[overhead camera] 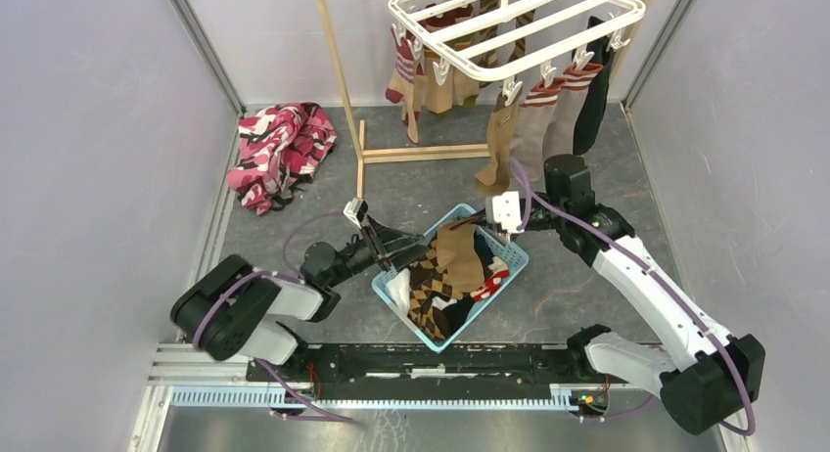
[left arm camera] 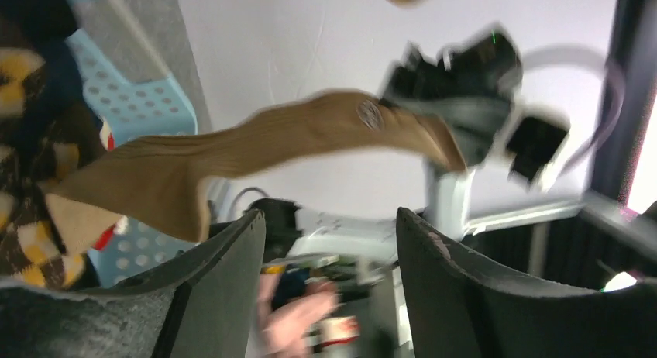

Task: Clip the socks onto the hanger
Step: Pick up the sock from the bin, then open the clamp at the hanger.

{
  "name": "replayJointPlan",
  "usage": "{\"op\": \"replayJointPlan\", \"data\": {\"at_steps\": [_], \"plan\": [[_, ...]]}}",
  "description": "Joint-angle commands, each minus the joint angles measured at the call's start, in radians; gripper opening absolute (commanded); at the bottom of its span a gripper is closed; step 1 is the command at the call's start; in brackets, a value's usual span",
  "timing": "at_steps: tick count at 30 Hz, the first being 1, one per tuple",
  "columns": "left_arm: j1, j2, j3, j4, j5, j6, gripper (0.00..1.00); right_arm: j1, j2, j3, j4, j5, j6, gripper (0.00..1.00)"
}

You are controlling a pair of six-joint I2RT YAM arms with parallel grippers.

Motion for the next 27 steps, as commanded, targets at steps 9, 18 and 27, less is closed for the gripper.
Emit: {"op": "replayJointPlan", "data": {"at_steps": [9,18,27], "plan": [[-0.140,-0.788,0.073,-0.795,-0.161,1.505,0.97,-0.045,0.128,0.122,-0.192,-0.044,0.056,0.00],[-0.158,-0.534,0.212,-0.630,-0.059,1.796,0.96,-0.043,0.136,0.224,-0.211,-0.013,0.122,0.00],[0.126,-0.320,0.628,-0.690,0.112,1.339,0.94,-0.001,0.044,0.269,0.062,0.371,0.469,0.00]]}}
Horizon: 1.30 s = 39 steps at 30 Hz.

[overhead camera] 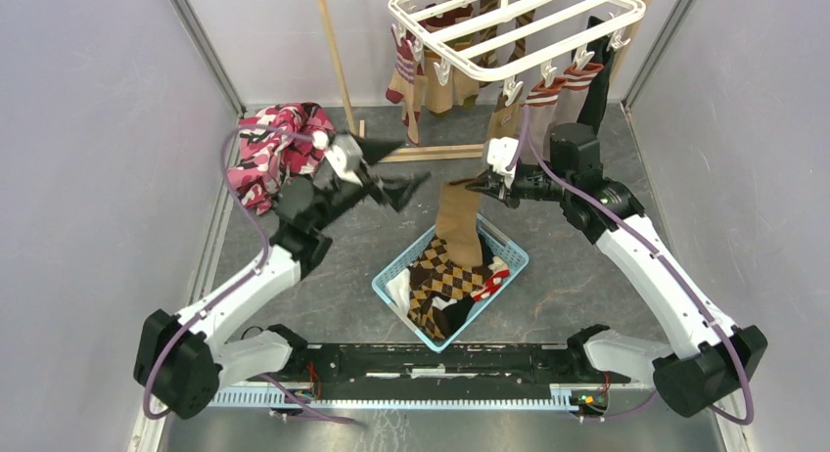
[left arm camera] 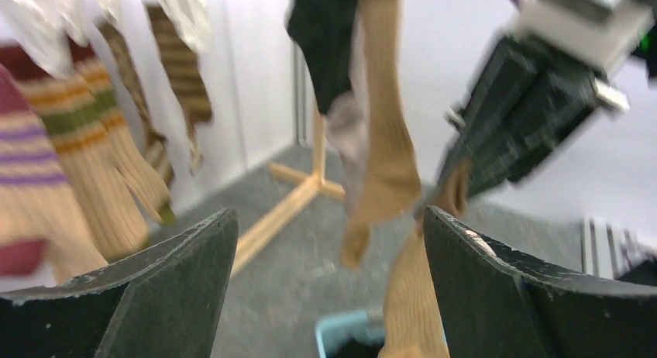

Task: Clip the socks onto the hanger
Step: Open the clamp at the hanger.

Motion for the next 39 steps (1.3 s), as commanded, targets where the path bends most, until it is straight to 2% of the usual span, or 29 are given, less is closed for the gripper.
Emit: {"op": "replayJointPlan", "data": {"at_steps": [1,6,10,15,17,21,28,35,39], "plan": [[0.121,0.116,0.174,0.125,0.169,-0.286,0.95,0.026,-0.079,0.005,0.200,0.239,0.214,0.00],[0.244,0.311,0.342,0.276,0.372,-0.466,1.00,0.027,-0.076,0.024,0.152,0.277,0.191,0.00],[0.323,0.533,0.506,0.537,0.545,-0.763,1.00,0.026,-0.077,0.010,0.161,0.275,0.194,0.00],[0.368,0.759,0.686,0.843,0.560,-1.008,1.00,0.027,-0.069,0.023,0.184,0.240,0.227,0.00],[0.369,0.806,0.712,0.942,0.546,-1.047,1.00,0.028,-0.064,0.030,0.191,0.219,0.246,0.00],[0.369,0.849,0.785,0.891,0.529,-0.961,1.00,0.034,-0.043,0.051,0.179,0.209,0.253,0.00],[0.360,0.974,0.952,0.949,0.511,-1.098,1.00,0.037,-0.025,0.065,0.184,0.195,0.265,0.00],[0.343,1.076,1.119,0.837,0.497,-1.132,0.98,0.036,-0.047,0.059,0.181,0.196,0.266,0.00],[0.331,1.146,1.237,0.847,0.489,-1.255,0.97,0.036,-0.056,0.058,0.175,0.193,0.266,0.00]]}}
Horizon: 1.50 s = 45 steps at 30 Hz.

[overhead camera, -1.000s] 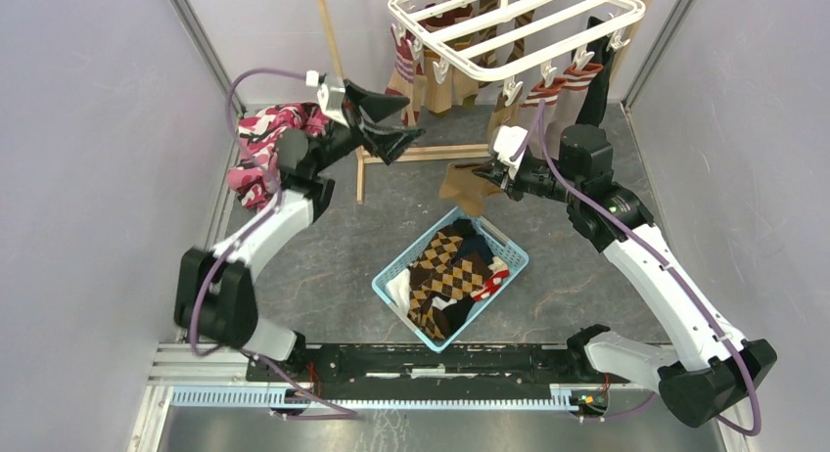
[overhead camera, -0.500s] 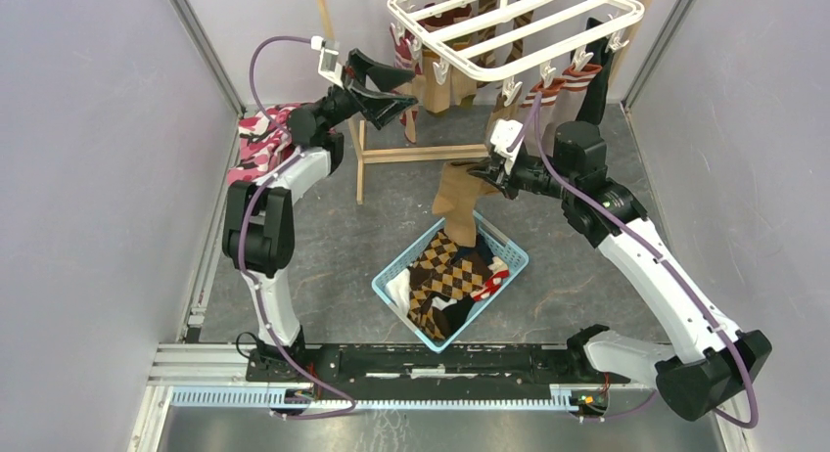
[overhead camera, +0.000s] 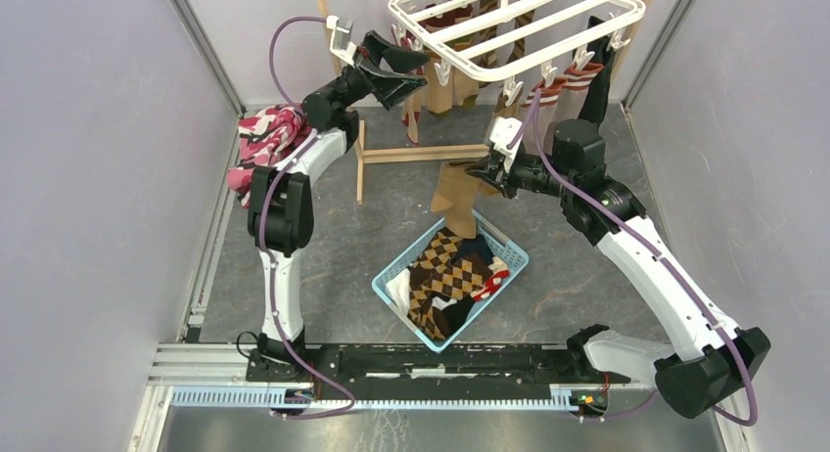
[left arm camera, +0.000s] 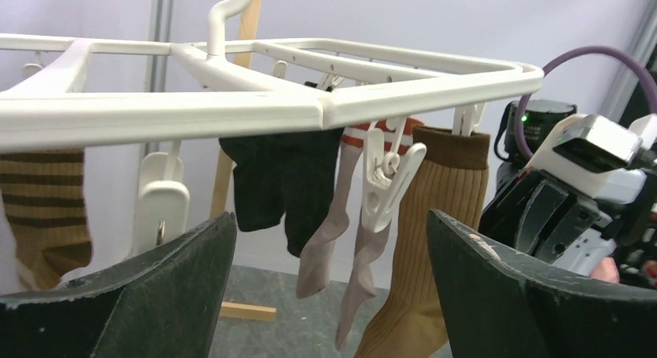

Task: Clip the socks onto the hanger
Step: Open the clamp at the hanger.

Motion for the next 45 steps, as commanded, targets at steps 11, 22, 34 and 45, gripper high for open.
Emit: {"op": "replayJointPlan", "data": {"at_steps": [11,22,34,45], "plan": [[-0.079,0.145,0.294,0.070,-0.018,-0.252,0.96,0.005,-0.054,0.033,0.027,-0.019,0.018,0.00],[-0.108,0.196,0.385,0.095,-0.051,-0.300,0.91,0.005,-0.071,0.017,0.027,-0.020,0.016,0.00],[-0.113,0.248,0.474,0.176,-0.074,-0.413,0.85,0.004,-0.072,0.016,0.027,-0.017,0.018,0.00],[-0.111,0.252,0.473,0.245,-0.118,-0.481,0.76,0.004,-0.078,0.011,0.024,-0.004,0.013,0.00]]}}
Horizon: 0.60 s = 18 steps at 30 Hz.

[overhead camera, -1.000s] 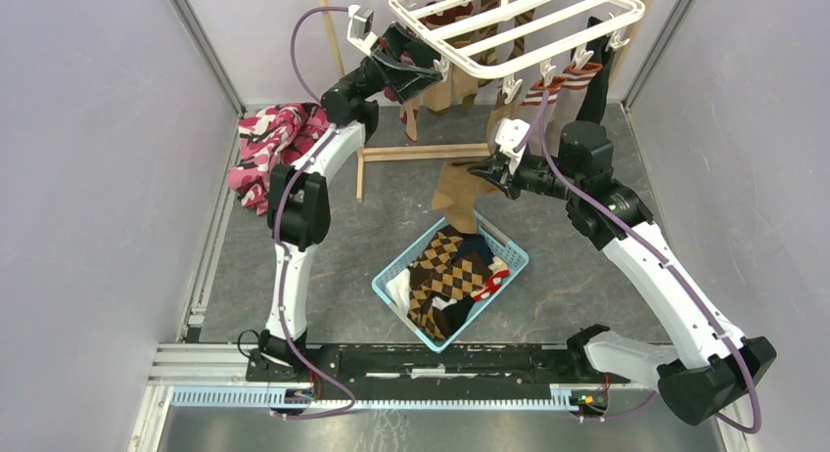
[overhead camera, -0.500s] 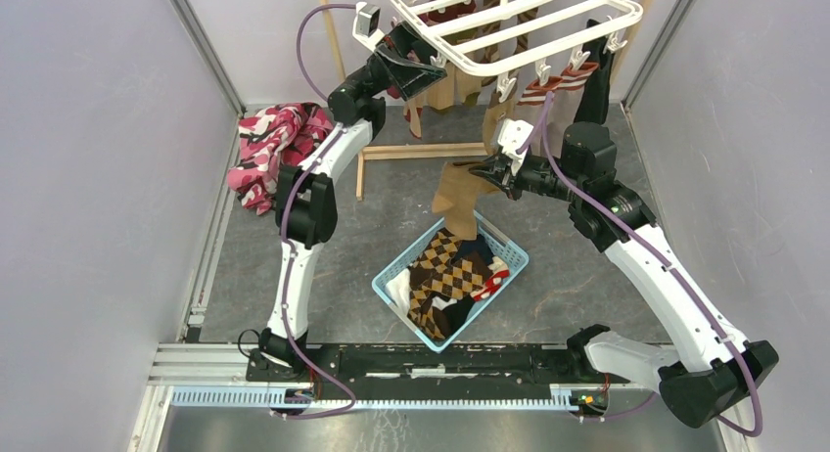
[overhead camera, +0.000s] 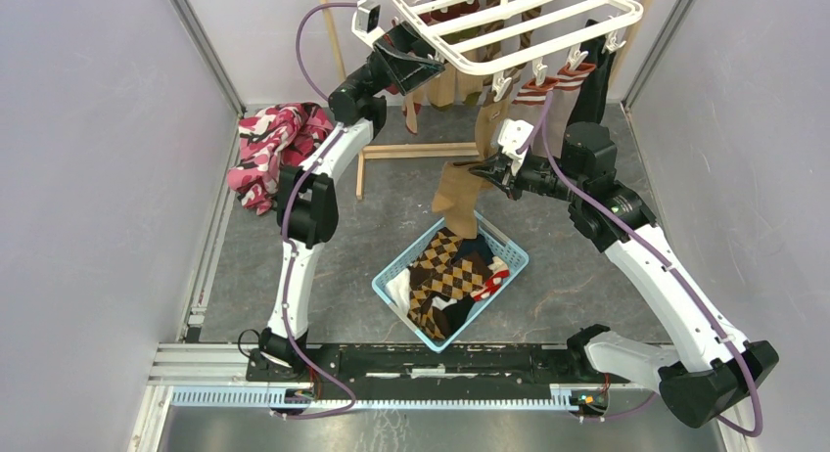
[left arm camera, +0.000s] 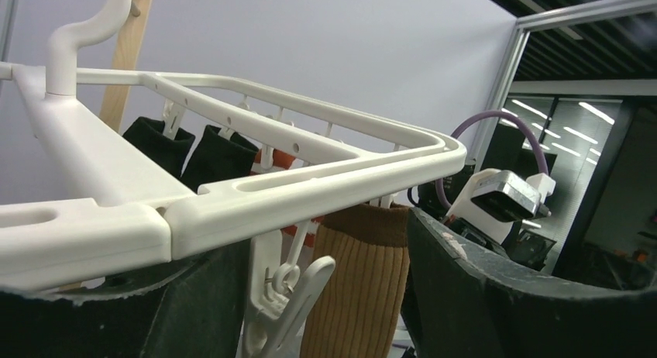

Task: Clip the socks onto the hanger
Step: Open the clamp at the hanger.

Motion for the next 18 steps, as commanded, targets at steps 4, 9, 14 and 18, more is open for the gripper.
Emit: {"op": "replayJointPlan", "data": {"at_steps": [4,9,14,18], "plan": [[0.000,0.020,0.030,0.221,-0.034,-0.109,0.72,0.005,-0.031,0.011,0.019,0.009,0.010,0.00],[0.009,0.022,0.030,0.221,-0.030,-0.134,0.69,0.006,-0.034,0.011,0.017,0.014,0.006,0.00],[0.016,0.019,0.030,0.221,-0.027,-0.151,0.68,0.004,-0.033,0.011,0.017,0.014,0.006,0.00],[0.024,0.016,0.029,0.221,-0.020,-0.161,0.68,0.005,-0.035,0.012,0.017,0.016,0.006,0.00]]}}
